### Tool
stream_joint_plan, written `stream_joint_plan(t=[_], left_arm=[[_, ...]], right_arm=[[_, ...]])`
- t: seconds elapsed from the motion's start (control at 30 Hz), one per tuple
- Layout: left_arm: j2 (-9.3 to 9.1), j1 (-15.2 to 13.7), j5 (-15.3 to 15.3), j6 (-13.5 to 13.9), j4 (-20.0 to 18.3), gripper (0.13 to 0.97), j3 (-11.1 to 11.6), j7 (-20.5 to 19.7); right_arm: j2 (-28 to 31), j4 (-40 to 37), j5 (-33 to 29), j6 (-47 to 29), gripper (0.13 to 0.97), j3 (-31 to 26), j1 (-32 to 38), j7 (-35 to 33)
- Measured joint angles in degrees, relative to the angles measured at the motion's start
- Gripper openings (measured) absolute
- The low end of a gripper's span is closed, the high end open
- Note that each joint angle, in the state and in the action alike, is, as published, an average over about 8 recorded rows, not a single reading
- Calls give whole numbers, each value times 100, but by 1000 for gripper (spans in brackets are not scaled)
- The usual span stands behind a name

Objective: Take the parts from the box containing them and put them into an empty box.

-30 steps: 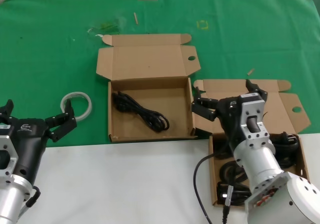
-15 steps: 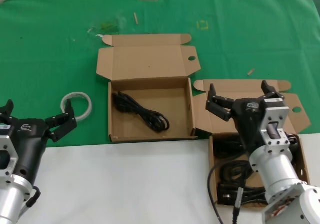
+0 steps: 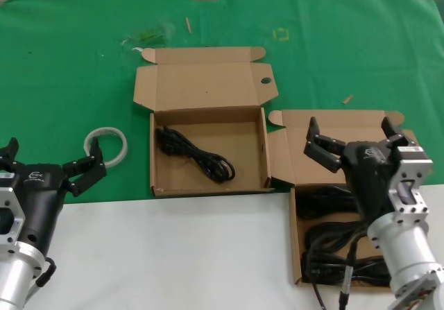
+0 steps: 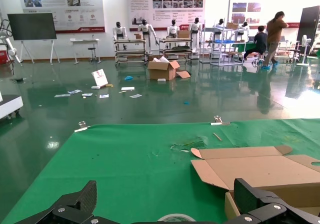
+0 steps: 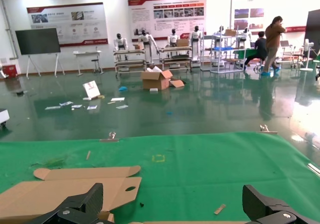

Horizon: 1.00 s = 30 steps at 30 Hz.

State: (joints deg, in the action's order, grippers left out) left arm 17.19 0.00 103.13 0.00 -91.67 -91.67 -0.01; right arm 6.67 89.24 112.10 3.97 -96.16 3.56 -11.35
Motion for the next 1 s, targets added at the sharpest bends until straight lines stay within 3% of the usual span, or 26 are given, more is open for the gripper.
stream_joint_plan(t=[0.37, 1.0], left_arm=[[0, 0, 0, 0, 0, 966, 0, 2], [0, 0, 0, 0, 0, 966, 0, 1]], right_arm=[[0, 182, -670, -297, 966, 335, -266, 850], [0, 193, -714, -316, 966, 356, -283, 903]])
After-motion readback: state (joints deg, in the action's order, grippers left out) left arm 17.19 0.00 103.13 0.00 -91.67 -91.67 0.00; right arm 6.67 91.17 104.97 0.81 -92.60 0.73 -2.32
